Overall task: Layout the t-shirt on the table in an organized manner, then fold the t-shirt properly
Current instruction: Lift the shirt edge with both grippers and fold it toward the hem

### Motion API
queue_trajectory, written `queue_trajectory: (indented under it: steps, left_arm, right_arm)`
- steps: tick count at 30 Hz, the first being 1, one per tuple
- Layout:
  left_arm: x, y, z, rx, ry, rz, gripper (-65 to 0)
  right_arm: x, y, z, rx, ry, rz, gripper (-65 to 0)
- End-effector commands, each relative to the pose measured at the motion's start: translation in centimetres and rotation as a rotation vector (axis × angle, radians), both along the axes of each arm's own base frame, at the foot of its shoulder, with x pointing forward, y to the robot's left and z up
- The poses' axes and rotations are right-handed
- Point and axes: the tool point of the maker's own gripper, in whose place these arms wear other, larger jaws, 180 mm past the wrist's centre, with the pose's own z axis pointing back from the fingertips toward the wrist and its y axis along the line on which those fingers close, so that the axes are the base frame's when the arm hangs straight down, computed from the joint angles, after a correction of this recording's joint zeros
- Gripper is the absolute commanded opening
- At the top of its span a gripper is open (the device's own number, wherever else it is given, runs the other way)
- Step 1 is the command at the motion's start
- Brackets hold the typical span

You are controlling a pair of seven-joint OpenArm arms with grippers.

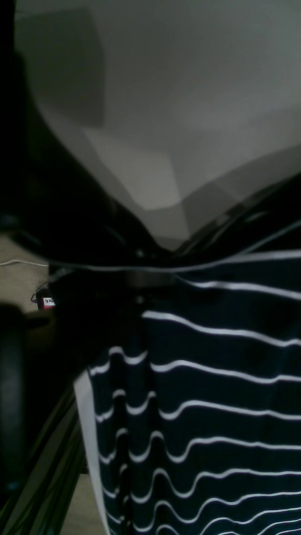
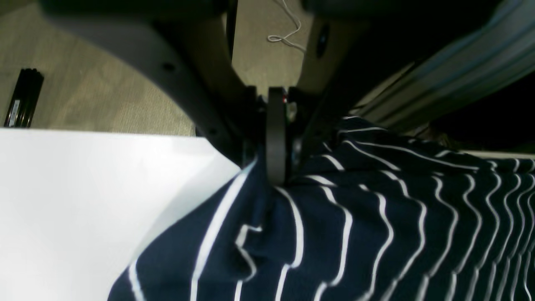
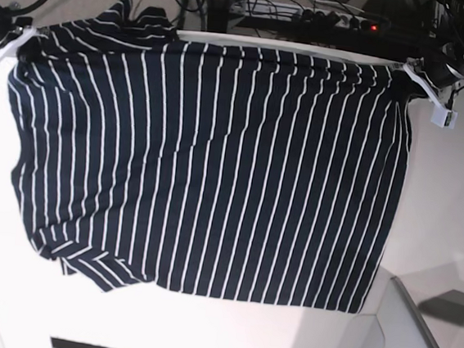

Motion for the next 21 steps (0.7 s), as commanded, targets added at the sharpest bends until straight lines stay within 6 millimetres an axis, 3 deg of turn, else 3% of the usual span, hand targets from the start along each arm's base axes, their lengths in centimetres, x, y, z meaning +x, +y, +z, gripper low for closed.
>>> queue_trajectory:
  steps: [1,9,16,21]
  left_arm:
    - [0.7,1.2,1.1,0.033,-0.031,0.003,-65.0]
    - [1.2,0.6,2.5,0.065,-0.029,-0.057,-65.0]
    - [3.1,1.1,5.0,0.111,-0.099,-0.054,-65.0]
    - [2.9,1.1,4.7,0.12,-0.059,-0.073,-65.0]
  right_arm:
    - [0.3,-1.0,0.8,-0.032,-0.021,-0.007,-64.5]
    - [1.1,-0.9,4.1,-0.125,-0.094,0.035,-64.5]
    - [1.1,-0.8,3.7,-0.113,-0.078,0.032,-64.5]
    - [2.0,-1.0,4.0,-0.118,-0.092,0.041,-64.5]
